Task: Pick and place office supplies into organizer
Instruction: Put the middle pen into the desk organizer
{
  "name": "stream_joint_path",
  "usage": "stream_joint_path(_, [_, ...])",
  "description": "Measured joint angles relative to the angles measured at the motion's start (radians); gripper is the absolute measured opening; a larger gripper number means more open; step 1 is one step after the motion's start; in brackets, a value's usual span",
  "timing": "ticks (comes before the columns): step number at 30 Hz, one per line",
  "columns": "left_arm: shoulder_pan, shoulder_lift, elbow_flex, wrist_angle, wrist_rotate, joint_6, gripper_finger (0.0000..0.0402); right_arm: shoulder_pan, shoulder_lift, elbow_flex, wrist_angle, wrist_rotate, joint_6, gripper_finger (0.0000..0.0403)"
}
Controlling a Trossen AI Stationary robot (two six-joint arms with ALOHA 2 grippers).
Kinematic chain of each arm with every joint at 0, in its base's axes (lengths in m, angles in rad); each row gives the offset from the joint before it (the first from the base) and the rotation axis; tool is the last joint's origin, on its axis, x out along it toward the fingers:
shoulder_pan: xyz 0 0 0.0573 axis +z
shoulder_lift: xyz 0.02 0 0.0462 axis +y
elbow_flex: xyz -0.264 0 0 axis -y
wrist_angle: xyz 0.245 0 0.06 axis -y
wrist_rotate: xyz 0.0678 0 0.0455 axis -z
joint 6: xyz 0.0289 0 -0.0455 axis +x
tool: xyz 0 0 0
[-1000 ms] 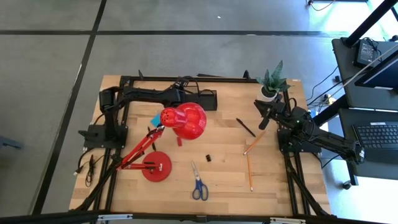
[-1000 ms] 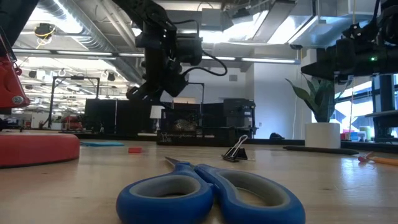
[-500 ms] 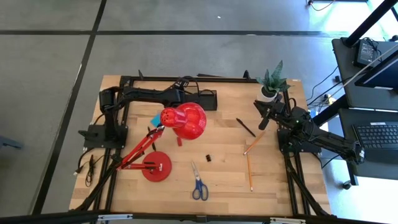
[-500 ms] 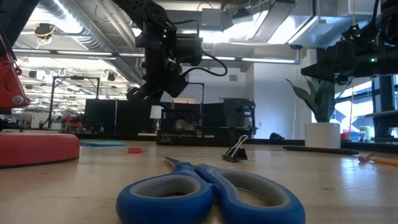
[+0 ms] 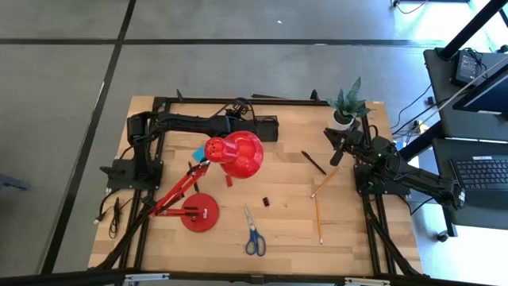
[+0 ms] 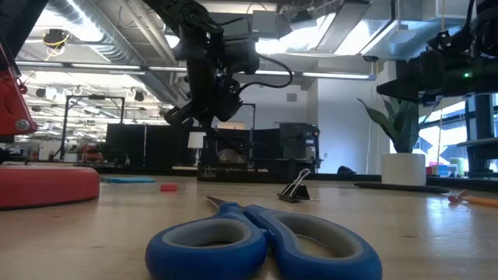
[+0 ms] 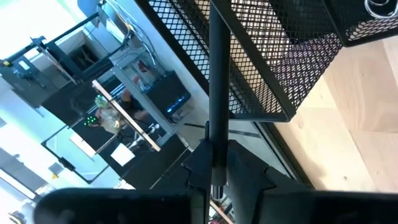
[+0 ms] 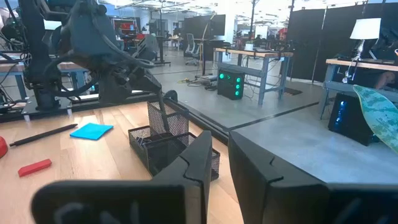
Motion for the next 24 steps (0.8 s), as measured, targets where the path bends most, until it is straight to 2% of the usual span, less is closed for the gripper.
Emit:
stream_joint_path(7, [0.002, 0.002, 0.0, 0.0, -0.001, 0.004, 0.0032, 0.0, 0.0, 0.0, -0.001, 0.0, 0.0, 0.0059])
stream_joint_path(13, [0.002, 0.069, 0.0, 0.006, -0.088, 0.051, 0.0033, 0.0, 0.0, 0.0, -0.005, -0.001, 0.001, 0.0059])
stream_joint_path(24, [0.002, 0.112, 0.001, 0.03, -0.134, 0.044, 0.004, 0.0, 0.0, 0.0, -0.01, -0.001, 0.0, 0.0059])
